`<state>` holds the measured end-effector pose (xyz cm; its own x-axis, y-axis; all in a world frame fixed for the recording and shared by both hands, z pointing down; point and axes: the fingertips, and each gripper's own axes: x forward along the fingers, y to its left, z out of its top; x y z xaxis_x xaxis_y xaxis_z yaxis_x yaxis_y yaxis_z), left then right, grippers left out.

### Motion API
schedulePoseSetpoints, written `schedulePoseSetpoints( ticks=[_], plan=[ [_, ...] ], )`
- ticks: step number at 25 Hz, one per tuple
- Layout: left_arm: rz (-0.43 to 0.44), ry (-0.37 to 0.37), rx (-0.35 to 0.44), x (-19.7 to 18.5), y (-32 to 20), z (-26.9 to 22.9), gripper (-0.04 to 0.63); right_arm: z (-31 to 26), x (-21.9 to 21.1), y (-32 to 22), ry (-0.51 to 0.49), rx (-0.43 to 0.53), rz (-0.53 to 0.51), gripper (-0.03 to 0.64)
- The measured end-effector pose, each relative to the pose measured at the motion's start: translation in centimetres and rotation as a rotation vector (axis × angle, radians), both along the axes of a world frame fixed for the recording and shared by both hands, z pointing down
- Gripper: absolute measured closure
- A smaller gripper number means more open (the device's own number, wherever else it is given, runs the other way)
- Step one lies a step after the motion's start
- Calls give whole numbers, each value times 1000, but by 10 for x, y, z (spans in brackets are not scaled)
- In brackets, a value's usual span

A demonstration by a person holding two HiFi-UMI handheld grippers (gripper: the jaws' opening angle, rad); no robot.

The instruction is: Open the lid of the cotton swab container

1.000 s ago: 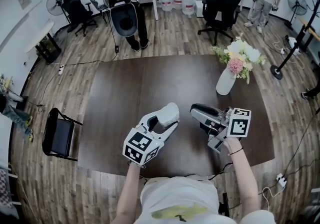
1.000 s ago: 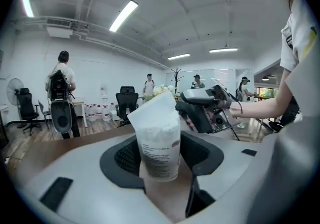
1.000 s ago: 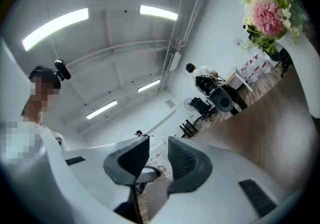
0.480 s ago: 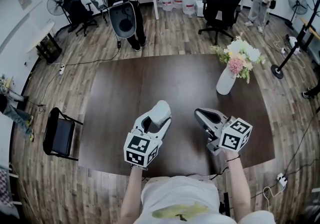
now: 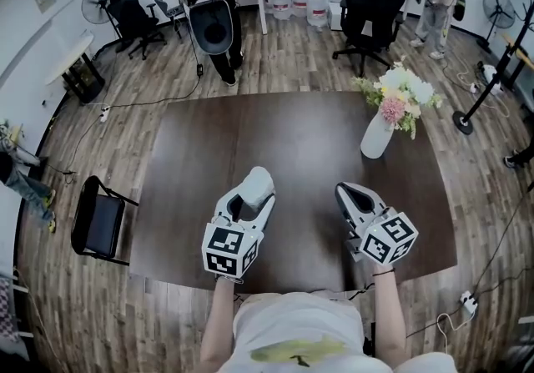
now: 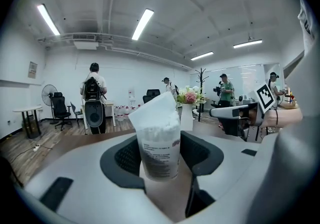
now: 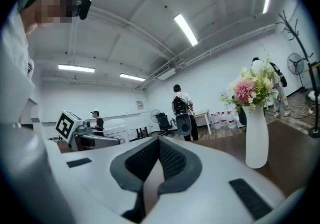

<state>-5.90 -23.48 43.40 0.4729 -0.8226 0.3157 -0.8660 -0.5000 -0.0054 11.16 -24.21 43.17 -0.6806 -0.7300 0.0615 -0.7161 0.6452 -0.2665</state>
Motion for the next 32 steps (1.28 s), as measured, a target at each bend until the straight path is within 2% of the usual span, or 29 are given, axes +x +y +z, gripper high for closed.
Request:
schedulePoseSetpoints(
  ticks=[13, 32],
  plan=[
    [-72, -7, 19, -10, -5, 2, 360, 4, 31, -5, 35, 38, 164, 597],
    [-101, -16, 25, -18, -12, -1, 362, 6, 43, -11, 22, 36, 202, 597]
  ],
)
